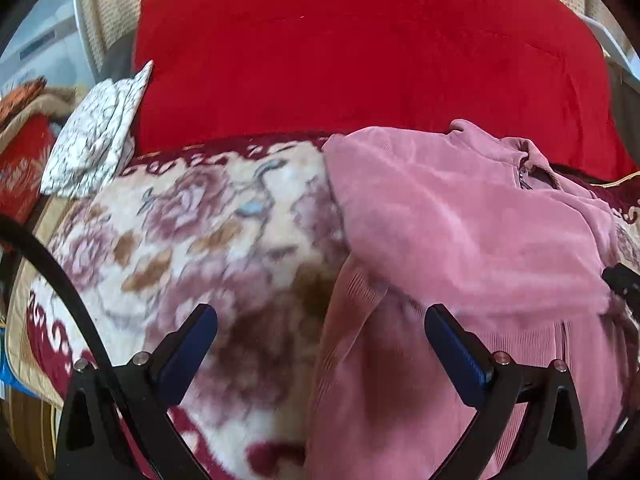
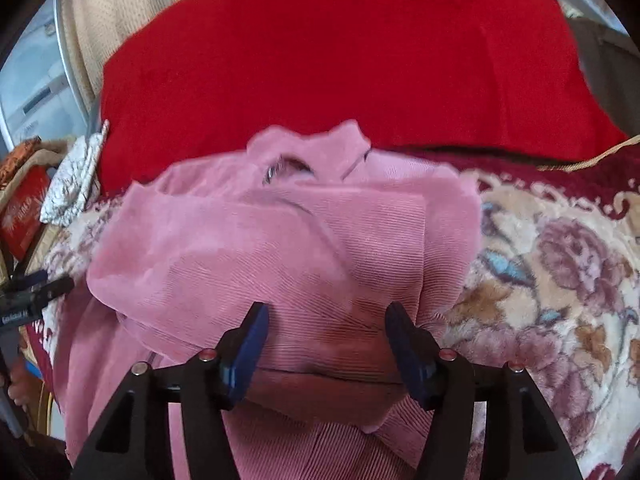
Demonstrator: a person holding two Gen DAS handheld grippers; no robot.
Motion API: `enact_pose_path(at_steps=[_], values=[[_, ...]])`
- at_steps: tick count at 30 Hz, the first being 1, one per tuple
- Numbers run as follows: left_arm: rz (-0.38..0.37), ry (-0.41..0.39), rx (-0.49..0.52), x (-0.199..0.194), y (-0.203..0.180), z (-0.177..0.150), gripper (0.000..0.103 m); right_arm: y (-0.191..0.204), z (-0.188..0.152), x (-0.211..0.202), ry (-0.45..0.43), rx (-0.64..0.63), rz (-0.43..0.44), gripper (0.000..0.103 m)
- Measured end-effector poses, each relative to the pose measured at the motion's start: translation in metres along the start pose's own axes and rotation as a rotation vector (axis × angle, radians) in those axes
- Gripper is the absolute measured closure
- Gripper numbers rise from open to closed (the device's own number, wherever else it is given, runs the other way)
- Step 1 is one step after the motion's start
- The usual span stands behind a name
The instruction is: Fold large clothes
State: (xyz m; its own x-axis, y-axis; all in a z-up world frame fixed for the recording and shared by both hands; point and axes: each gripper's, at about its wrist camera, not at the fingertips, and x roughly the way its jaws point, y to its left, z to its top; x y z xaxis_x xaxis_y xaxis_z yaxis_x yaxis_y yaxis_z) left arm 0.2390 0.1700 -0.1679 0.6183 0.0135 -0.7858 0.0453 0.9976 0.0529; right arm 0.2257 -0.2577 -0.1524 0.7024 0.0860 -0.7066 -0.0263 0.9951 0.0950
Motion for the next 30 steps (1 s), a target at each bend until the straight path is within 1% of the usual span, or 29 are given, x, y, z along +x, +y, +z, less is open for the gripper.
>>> enact_pose_path(at_steps=[2, 3, 6, 7, 10, 11, 12, 14, 16, 17, 18, 19, 20, 22, 23, 24, 25, 26, 27, 28, 30], values=[[-0.023, -0.007, -0.024, -0.011, 0.015, -0.007, 0.0, -0.001, -0.003, -0.015, -0.029, 0.025, 0.065, 0.038], [-0.041, -0.015, -0.042, -0.018, 0.024, -0.016, 0.0, -0.003, -0.009, -0.027, -0.06, 0.036, 0.095, 0.038], [-0.1, -0.025, -0.099, -0.034, 0.045, -0.047, 0.0, -0.005, -0.028, -0.053, -0.118, 0.032, 0.126, 0.038], [-0.121, -0.02, -0.116, -0.038, 0.05, -0.059, 0.0, -0.006, -0.035, -0.06, -0.124, 0.034, 0.138, 0.038], [-0.204, 0.013, -0.17, -0.047, 0.062, -0.095, 0.0, -0.01, -0.063, -0.085, -0.11, 0.039, 0.192, 0.038], [-0.243, 0.021, -0.181, -0.05, 0.064, -0.107, 0.0, -0.012, -0.07, -0.09, -0.103, 0.033, 0.203, 0.037], [-0.272, 0.024, -0.179, -0.052, 0.063, -0.119, 0.0, -0.014, -0.081, -0.098, -0.097, 0.022, 0.211, 0.037], [-0.293, 0.022, -0.158, -0.056, 0.058, -0.138, 0.0, -0.017, -0.098, -0.11, -0.088, -0.001, 0.216, 0.036], [-0.32, 0.031, -0.129, -0.056, 0.051, -0.148, 0.001, -0.019, -0.118, -0.124, -0.068, -0.026, 0.215, 0.035], [-0.328, 0.04, -0.111, -0.055, 0.046, -0.152, 0.015, -0.02, -0.127, -0.129, -0.056, -0.032, 0.216, 0.034], [-0.341, 0.054, -0.093, -0.054, 0.042, -0.155, 0.041, -0.023, -0.135, -0.132, -0.035, -0.034, 0.219, 0.033], [-0.362, 0.072, -0.076, -0.051, 0.039, -0.158, 0.054, -0.028, -0.143, -0.134, -0.01, -0.026, 0.225, 0.033], [-0.389, 0.094, -0.059, -0.047, 0.035, -0.161, 0.07, -0.032, -0.15, -0.135, 0.015, -0.011, 0.232, 0.033], [-0.379, 0.107, -0.035, -0.044, 0.031, -0.164, 0.07, -0.043, -0.165, -0.134, 0.077, 0.024, 0.243, 0.033], [-0.355, 0.105, -0.023, -0.043, 0.03, -0.163, 0.067, -0.047, -0.17, -0.131, 0.103, 0.034, 0.247, 0.033], [-0.348, 0.104, -0.021, -0.043, 0.029, -0.163, 0.053, -0.052, -0.176, -0.128, 0.129, 0.045, 0.248, 0.033], [-0.345, 0.106, -0.029, -0.043, 0.029, -0.163, 0.041, -0.057, -0.18, -0.123, 0.154, 0.063, 0.25, 0.033], [-0.334, 0.105, -0.051, -0.043, 0.032, -0.162, 0.022, -0.061, -0.185, -0.118, 0.18, 0.083, 0.259, 0.033], [-0.326, 0.099, -0.07, -0.041, 0.036, -0.161, 0.02, -0.063, -0.189, -0.113, 0.198, 0.096, 0.268, 0.033], [-0.33, 0.098, -0.085, -0.04, 0.039, -0.16, 0.02, -0.063, -0.191, -0.108, 0.209, 0.107, 0.273, 0.033], [-0.363, 0.111, -0.11, -0.035, 0.043, -0.159, 0.02, -0.062, -0.193, -0.097, 0.215, 0.126, 0.285, 0.033]])
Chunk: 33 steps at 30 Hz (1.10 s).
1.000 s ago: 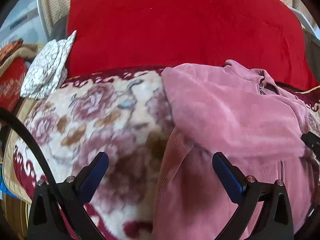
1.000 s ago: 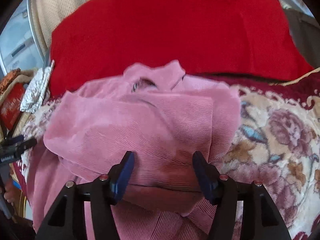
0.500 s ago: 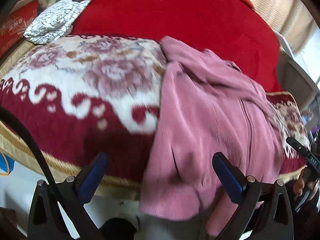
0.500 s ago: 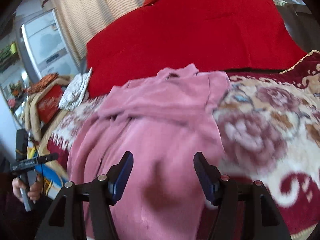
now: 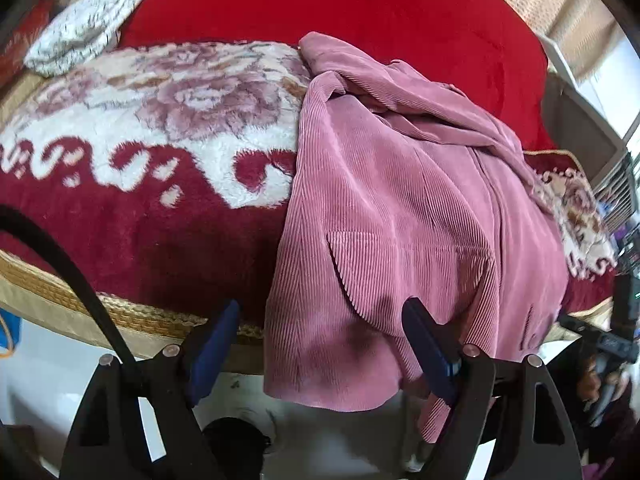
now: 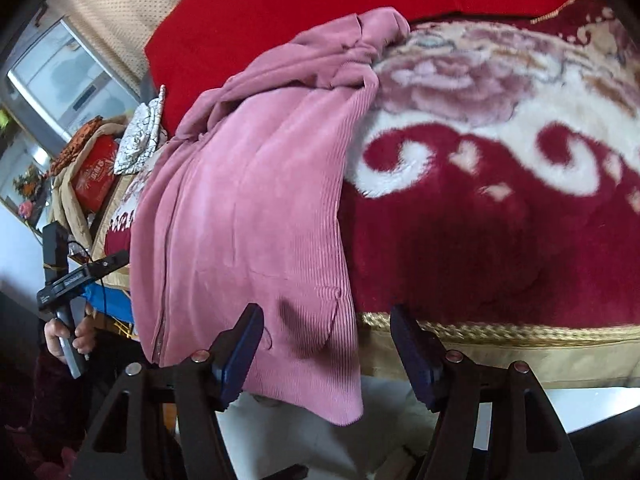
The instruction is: Fold large clothes
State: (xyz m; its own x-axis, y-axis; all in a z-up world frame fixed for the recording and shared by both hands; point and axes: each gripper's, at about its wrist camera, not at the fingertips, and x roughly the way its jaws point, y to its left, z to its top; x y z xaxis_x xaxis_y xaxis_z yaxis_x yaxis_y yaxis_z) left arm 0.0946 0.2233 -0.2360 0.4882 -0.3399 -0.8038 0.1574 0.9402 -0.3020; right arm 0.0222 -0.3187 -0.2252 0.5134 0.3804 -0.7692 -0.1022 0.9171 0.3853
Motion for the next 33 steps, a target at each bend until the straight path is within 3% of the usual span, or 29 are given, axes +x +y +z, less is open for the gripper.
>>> enact_pose_path(at_steps=[2, 4, 5, 6, 10, 11, 12, 14, 19, 20, 21, 22, 23, 28, 29, 30, 32, 33], values=[[-0.023, 0.024, -0.01, 0.006, 0.004, 0.002, 0.02, 0.002, 0.002, 0.008, 0.002, 0.004, 0.024, 0.031], [-0.059, 0.035, -0.008, 0.007, 0.003, -0.001, 0.042, 0.009, 0.001, 0.014, -0.001, -0.011, 0.026, 0.031], [-0.071, 0.047, 0.004, 0.008, 0.001, -0.002, 0.063, 0.013, 0.001, 0.015, -0.005, -0.02, 0.039, 0.031], [-0.067, 0.046, 0.014, 0.007, 0.0, -0.004, 0.067, 0.016, -0.001, 0.016, 0.008, -0.024, 0.092, 0.032], [-0.059, 0.033, 0.051, 0.004, -0.005, -0.006, 0.067, 0.038, -0.003, 0.015, 0.014, -0.1, 0.182, 0.033], [-0.044, 0.031, 0.052, 0.003, -0.005, -0.005, 0.06, 0.04, -0.003, 0.016, 0.014, -0.108, 0.175, 0.033], [-0.027, 0.037, 0.048, 0.004, -0.004, -0.005, 0.04, 0.04, -0.004, 0.02, 0.023, -0.104, 0.15, 0.033], [-0.023, 0.052, 0.03, 0.007, -0.003, -0.005, 0.027, 0.035, -0.003, 0.03, 0.052, -0.076, 0.113, 0.032], [-0.064, 0.119, 0.051, 0.017, -0.006, -0.011, 0.027, 0.041, -0.009, 0.048, 0.111, -0.055, 0.116, 0.032], [-0.061, 0.155, 0.041, 0.024, -0.005, -0.013, 0.035, 0.044, -0.01, 0.052, 0.119, -0.063, 0.113, 0.033], [-0.06, 0.173, 0.036, 0.027, -0.004, -0.014, 0.062, 0.047, -0.011, 0.053, 0.118, -0.064, 0.109, 0.04], [-0.056, 0.185, 0.032, 0.029, -0.002, -0.015, 0.077, 0.048, -0.013, 0.053, 0.105, -0.066, 0.111, 0.066], [-0.075, 0.19, 0.016, 0.029, 0.0, -0.015, 0.093, 0.05, -0.013, 0.052, 0.094, -0.074, 0.116, 0.078], [-0.149, 0.151, 0.022, 0.018, -0.001, -0.013, 0.094, 0.054, -0.01, 0.04, 0.039, -0.048, 0.205, 0.081], [-0.159, 0.155, 0.022, 0.018, -0.002, -0.012, 0.088, 0.052, -0.01, 0.044, 0.054, -0.038, 0.196, 0.077], [-0.17, 0.167, 0.02, 0.019, -0.002, -0.013, 0.073, 0.047, -0.011, 0.052, 0.086, -0.004, 0.19, 0.077], [-0.19, 0.192, 0.009, 0.024, -0.007, -0.012, 0.051, 0.04, -0.011, 0.063, 0.143, 0.063, 0.206, 0.074], [-0.195, 0.199, 0.009, 0.026, -0.008, -0.013, 0.052, 0.039, -0.012, 0.07, 0.169, 0.09, 0.206, 0.069]])
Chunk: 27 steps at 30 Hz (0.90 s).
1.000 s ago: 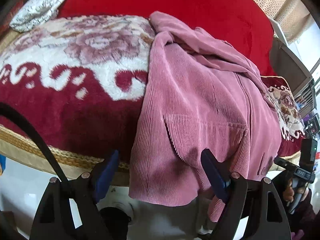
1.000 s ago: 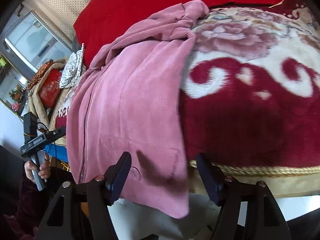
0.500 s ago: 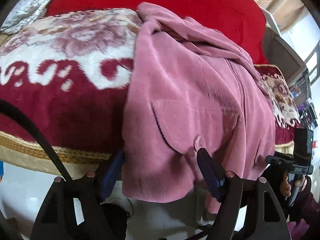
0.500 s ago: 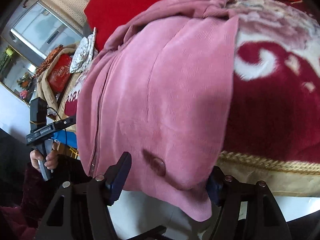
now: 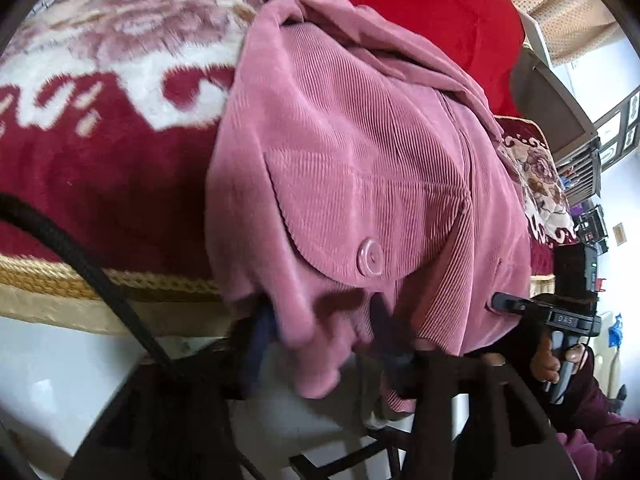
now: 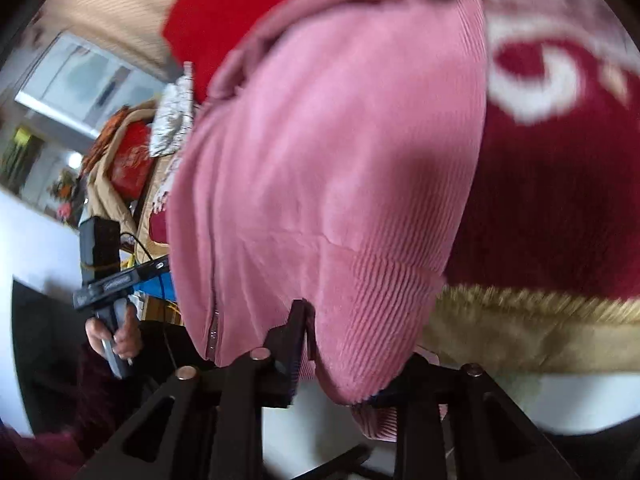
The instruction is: Fold large clothes
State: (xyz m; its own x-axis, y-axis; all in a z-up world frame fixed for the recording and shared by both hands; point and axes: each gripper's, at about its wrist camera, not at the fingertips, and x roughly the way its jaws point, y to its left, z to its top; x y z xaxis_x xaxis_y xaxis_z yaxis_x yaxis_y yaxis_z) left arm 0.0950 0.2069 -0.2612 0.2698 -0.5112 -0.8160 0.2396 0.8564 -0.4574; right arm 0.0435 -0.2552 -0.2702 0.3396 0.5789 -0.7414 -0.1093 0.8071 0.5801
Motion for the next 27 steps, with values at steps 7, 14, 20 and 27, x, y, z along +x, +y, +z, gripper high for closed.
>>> enact_pose_path(at_steps=[7, 14, 20, 27], values=[[0.005, -0.014, 0.019, 0.006, -0.009, 0.002, 0.097, 0.028, -0.004, -0.009, -0.075, -0.121, 0.054, 0.087], [-0.208, -0.199, -0.001, -0.048, -0.018, 0.015, 0.097, 0.087, 0.019, -0.054, -0.256, -0.265, 0.11, 0.088], [-0.3, -0.302, -0.003, -0.089, -0.028, 0.066, 0.097, 0.1, 0.06, -0.086, -0.366, -0.282, 0.16, 0.089], [-0.297, -0.473, -0.053, -0.133, -0.024, 0.158, 0.097, 0.07, 0.154, -0.109, -0.546, -0.12, 0.218, 0.089]])
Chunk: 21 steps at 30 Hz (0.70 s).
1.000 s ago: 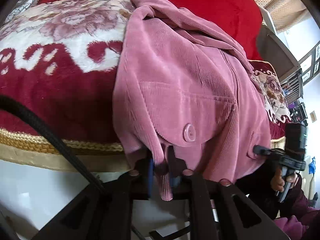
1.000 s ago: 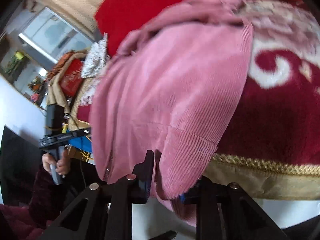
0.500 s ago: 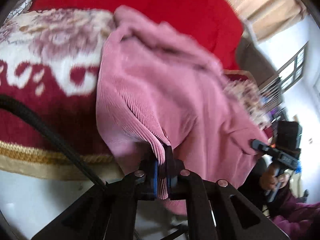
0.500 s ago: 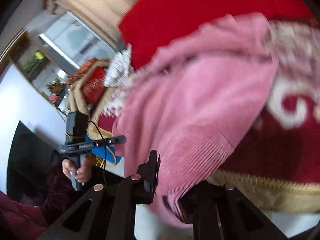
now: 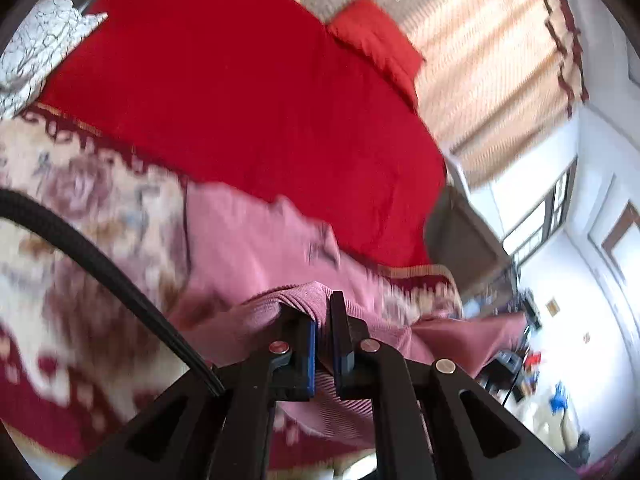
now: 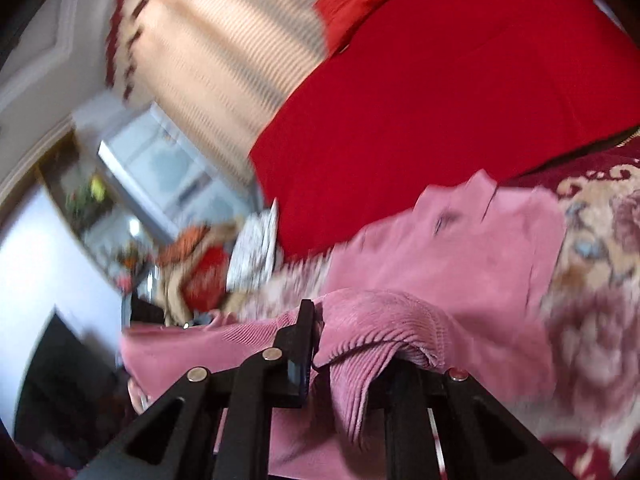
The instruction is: Fold large clothes
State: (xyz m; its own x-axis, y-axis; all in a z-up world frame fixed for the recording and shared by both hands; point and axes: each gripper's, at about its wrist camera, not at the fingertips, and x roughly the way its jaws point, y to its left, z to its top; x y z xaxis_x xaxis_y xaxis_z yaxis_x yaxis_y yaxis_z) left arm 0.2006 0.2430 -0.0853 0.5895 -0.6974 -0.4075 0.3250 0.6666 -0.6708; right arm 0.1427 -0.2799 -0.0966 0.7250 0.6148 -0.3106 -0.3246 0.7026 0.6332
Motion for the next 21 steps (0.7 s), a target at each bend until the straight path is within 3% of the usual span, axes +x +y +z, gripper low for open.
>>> enact_pose_path(at_steps=[5, 8, 13, 16, 18, 20, 21], values=[[0.084, -0.127, -0.024, 0.052, 0.019, 0.051, 0.097, -0.069, 0.051, 0.032, -0.115, 0.202, -0.025, 0.089], [0.133, -0.134, -0.123, 0.105, 0.049, 0.06, 0.097, -0.121, 0.066, 0.065, -0.112, 0.356, -0.043, 0.085], [0.267, -0.045, -0.203, 0.175, 0.089, 0.065, 0.097, -0.184, 0.069, 0.115, -0.025, 0.548, -0.06, 0.084], [0.255, -0.061, -0.224, 0.181, 0.1, 0.07, 0.079, -0.207, 0.071, 0.12, -0.009, 0.645, 0.012, 0.085], [0.237, -0.09, -0.266, 0.177, 0.104, 0.072, 0.055, -0.213, 0.078, 0.116, -0.019, 0.662, 0.044, 0.084], [0.231, -0.14, -0.286, 0.166, 0.102, 0.071, 0.037, -0.217, 0.083, 0.107, -0.081, 0.665, 0.059, 0.082], [0.237, -0.168, -0.28, 0.161, 0.098, 0.071, 0.035, -0.221, 0.085, 0.095, -0.132, 0.677, 0.069, 0.075]])
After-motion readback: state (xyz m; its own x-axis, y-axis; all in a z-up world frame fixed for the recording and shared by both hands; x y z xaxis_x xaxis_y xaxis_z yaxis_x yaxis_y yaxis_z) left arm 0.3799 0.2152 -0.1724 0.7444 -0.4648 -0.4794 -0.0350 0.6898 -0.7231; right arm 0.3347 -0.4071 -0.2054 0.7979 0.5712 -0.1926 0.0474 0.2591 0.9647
